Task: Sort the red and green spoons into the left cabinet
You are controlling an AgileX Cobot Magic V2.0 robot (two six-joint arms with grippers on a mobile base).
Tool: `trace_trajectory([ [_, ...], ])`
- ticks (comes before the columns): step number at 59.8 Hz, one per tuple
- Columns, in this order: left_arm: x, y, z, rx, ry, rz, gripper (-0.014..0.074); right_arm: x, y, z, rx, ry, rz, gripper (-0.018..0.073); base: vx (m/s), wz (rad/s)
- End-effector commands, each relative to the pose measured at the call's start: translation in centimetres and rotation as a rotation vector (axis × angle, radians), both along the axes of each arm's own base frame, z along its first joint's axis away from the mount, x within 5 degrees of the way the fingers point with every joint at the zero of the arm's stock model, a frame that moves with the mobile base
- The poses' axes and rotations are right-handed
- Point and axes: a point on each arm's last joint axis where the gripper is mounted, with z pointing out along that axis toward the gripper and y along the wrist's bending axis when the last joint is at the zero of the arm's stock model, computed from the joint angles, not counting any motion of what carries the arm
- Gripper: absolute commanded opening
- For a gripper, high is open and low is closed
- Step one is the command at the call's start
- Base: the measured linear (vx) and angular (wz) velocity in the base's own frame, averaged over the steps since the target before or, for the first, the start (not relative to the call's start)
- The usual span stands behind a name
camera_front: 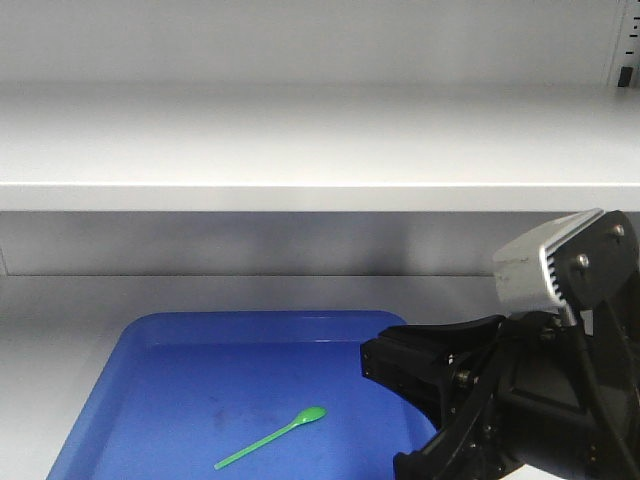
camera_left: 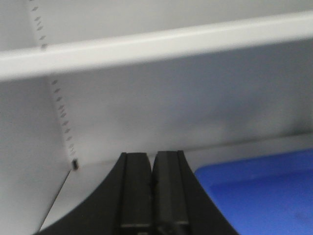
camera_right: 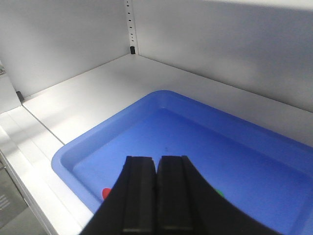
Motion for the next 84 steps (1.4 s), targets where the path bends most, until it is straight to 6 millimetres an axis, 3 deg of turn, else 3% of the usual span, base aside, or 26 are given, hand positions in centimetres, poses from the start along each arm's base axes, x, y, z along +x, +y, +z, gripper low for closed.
trace_trajectory([
  [1,-0.7,0.5,-1.5,-0.018,-0.064,0.057,-0.0001,0.0,-0.4,2.0,0.077,-0.082,-0.030,-0.0001,0.00,0.00],
  [13,-1.7,0.7,-8.1,-0.091,-0.020,0.086,-0.0001,0.0,-0.4,2.0,0.077,-0.081,-0.030,-0.0001,0.00,0.00],
  [26,-1.5,0.9,-13.5,-0.118,-0.028,0.106,-0.0001,0.0,-0.4,2.0,0.076,-0.080,-0.029,-0.0001,0.00,0.00],
  [40,-1.5,0.8,-14.0,-0.042,0.038,0.103,-0.0001,0.0,-0.4,2.0,0.077,-0.082,-0.030,-0.0001,0.00,0.00],
  [84,-1.5,0.8,-14.0,-0.089,0.040,0.099,-0.0001,0.0,-0.4,2.0,0.077,-0.082,-0.030,-0.0001,0.00,0.00],
])
